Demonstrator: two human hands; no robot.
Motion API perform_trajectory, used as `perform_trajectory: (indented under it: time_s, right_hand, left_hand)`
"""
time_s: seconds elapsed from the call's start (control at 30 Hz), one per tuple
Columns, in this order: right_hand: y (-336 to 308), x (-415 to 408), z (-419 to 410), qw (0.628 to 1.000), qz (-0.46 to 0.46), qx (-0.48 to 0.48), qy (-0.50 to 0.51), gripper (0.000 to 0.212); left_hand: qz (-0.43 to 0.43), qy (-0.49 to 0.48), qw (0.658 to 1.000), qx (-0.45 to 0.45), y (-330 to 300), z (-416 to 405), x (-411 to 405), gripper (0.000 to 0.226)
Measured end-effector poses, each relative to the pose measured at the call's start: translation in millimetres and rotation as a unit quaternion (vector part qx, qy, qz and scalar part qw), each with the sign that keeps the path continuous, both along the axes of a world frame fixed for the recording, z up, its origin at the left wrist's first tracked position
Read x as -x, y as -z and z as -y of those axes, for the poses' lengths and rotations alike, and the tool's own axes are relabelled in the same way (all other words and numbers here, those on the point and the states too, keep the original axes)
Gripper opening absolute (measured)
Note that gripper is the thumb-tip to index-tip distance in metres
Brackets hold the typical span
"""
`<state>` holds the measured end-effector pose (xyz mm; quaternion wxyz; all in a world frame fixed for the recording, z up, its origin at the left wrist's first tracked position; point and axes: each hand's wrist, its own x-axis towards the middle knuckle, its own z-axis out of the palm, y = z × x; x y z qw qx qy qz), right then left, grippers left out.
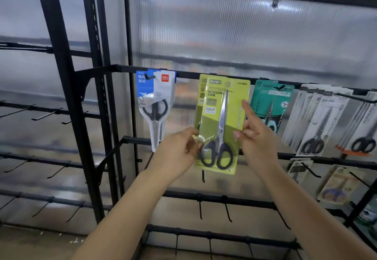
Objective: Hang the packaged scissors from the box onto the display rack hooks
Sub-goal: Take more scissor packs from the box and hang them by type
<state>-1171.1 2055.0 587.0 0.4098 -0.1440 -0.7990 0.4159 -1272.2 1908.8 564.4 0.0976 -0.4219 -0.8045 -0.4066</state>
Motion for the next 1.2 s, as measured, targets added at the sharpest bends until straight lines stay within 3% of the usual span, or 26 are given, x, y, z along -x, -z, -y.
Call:
perform_trajectory:
  time_s: [0.2,0.73,0.9,1.03,1.2]
  right_hand:
    - [-27.1,2.5,-9.4,0.995,0.074,-0.052,0.037,0.073]
    - [-36.1,8.9,6.5,0.967,0.190,-0.127,0.109,0.070]
    - [-50.8,16.0,17.0,0.930,0.271,-0.212,0.132,0.038]
    - [-43.1,4.9,30.9,0.913,0.293,-0.249,0.138,0.046]
    - [-1.1,-34.0,34.2,0.894,0.377,-0.233,0.066,0.036]
  left_hand:
    - [-0.085,0.020,0.996,0.016,-1.4,1.8,-6.7,0.024]
    - [-0.074,0.050,0.996,0.029,-1.0,26.0,1.1,0.021]
    - [-0.077,0.048,0.994,0.064,-23.9,16.7,7.5,0.026]
    - [-0.104,0.042,0.991,0.066,-34.1,12.8,0.0,0.024]
    - [-0.065,0.033,0.989,0.125,8.7,19.3,-27.5,0.024]
